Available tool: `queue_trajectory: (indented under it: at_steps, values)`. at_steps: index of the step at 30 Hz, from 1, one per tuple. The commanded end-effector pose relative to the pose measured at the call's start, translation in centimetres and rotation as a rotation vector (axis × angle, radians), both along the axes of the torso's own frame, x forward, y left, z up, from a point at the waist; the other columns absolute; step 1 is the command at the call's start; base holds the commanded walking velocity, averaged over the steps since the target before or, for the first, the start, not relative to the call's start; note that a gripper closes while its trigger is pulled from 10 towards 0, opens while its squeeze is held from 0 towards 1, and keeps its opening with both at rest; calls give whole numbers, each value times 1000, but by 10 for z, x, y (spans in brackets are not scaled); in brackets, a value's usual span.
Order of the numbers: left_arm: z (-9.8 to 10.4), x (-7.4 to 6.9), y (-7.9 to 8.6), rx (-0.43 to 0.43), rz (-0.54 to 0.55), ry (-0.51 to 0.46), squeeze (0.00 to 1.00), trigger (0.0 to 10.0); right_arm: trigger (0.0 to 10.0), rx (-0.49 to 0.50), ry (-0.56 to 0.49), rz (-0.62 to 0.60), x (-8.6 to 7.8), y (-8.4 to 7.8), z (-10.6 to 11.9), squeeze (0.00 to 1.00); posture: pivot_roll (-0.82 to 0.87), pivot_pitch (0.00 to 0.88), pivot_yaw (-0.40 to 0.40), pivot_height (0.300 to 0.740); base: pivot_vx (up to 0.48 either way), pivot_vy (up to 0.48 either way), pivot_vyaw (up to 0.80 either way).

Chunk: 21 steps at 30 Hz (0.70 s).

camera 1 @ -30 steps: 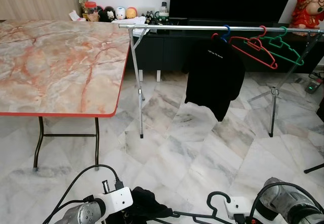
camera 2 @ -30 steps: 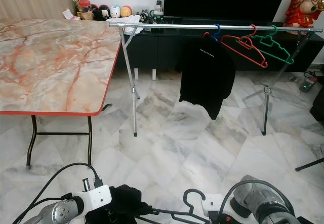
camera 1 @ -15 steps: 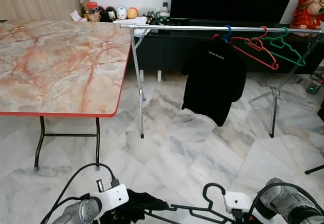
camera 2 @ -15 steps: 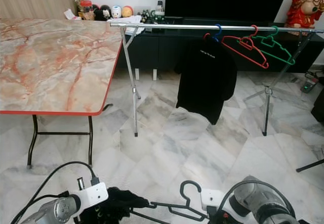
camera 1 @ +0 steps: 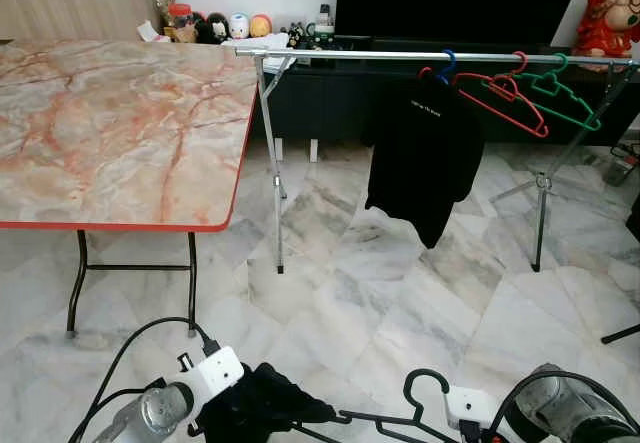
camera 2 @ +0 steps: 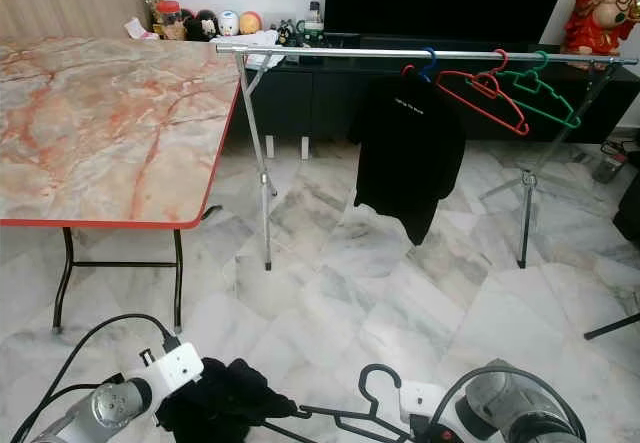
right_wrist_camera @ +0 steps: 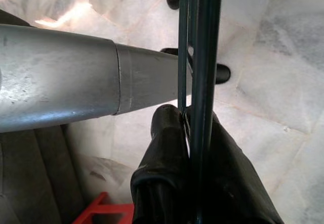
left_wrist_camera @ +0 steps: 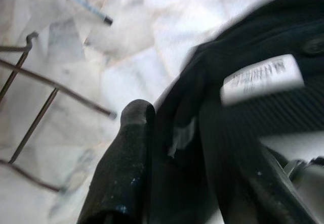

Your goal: Hang hanger

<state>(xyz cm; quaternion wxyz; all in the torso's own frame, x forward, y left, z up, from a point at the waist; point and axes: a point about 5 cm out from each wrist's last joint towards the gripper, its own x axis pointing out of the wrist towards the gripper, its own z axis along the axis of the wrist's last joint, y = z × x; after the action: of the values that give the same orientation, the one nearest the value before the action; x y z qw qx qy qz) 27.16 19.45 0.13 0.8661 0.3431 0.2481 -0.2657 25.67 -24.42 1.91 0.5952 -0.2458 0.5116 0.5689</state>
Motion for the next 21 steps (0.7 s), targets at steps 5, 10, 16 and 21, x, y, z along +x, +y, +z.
queue_trajectory:
  at_steps: [5,10,16,21]
  values:
    - [8,1,-4,-54,-76,7,1000,10000,0,55,-85,-50,7,10,0,0,74,81,-49,740,0,0,0]
    - [8,-5,-5,-32,-160,72,1000,10000,0,172,-137,-81,16,26,5,0,69,82,-47,740,0,0,0]
    - [23,-7,-15,-246,-160,144,0,10000,0,178,-160,-54,18,33,4,0,73,83,-48,740,0,0,0]
    - [30,-9,-20,-323,-180,218,0,10000,0,183,-197,-57,22,38,5,0,78,82,-47,740,0,0,0]
